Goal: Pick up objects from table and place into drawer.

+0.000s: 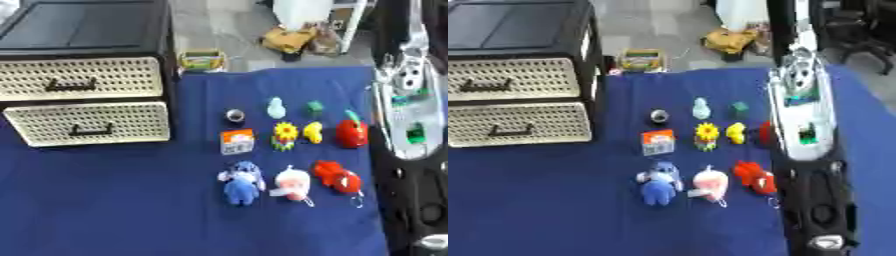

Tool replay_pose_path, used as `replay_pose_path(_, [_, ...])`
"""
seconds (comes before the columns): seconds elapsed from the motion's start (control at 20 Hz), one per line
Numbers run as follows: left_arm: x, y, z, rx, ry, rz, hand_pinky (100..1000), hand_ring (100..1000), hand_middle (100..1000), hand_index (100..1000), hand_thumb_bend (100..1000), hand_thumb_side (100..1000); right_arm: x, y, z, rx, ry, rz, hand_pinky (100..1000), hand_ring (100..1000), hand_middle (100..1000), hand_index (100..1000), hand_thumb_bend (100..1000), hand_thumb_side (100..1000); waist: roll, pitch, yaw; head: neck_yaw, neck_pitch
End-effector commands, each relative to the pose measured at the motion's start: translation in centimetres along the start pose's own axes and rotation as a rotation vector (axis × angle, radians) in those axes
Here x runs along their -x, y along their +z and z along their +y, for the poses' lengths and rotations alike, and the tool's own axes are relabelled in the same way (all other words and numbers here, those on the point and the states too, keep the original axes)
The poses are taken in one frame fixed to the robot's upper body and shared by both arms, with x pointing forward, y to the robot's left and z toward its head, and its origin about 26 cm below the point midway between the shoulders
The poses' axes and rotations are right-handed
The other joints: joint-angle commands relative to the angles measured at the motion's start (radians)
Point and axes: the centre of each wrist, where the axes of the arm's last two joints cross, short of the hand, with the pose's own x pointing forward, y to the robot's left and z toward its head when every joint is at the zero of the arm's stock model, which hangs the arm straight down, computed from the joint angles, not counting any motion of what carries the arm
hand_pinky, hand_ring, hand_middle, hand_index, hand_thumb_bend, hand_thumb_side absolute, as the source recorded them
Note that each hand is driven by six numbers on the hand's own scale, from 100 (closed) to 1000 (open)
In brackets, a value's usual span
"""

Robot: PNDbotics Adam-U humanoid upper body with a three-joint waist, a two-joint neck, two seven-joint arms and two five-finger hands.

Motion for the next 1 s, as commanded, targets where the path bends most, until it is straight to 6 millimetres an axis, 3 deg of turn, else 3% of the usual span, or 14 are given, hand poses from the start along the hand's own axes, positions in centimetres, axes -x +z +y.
replay_pose_path(0.05, [-0.8, -0.7, 0.2, 0.033, -0.028, -0.021, 536, 642, 700, 844, 100, 925, -0.6, -0.8, -0.5, -0.006, 0.026, -0.033, 767, 762, 712, 925, 100, 1000, 0.005, -0.007, -0.002, 0.003, 0.008])
replay_pose_path(0.65, [-1.0, -1.0, 0.4, 0.062, -0.073, -0.066, 535, 641, 699, 845, 100, 910, -0.7, -1.6, -0.9, -0.017, 0.043, -0.054, 767, 760, 710, 925, 100, 1000, 0.018, 0.028, -0.019, 0.039, -0.028])
replay_pose_path(0.7, [-1.0, -1.1, 0.4, 0.063, -0.075, -0.068, 530, 637, 697, 846, 100, 878, -0.7, -1.6, -0.9, -0.017, 0.044, -0.055, 767, 760, 709, 925, 100, 1000, 0.019, 0.029, -0.019, 0.041, -0.029])
replay_pose_path(1.0, [-3.4, -1.3, 2.7, 0.167, -0.27, -0.092, 501, 589, 672, 851, 100, 794, -0.8, -2.1, -1.5, -0.015, 0.082, -0.067, 767, 760, 710, 924, 100, 1000, 0.03, 0.044, -0.02, 0.063, -0.061])
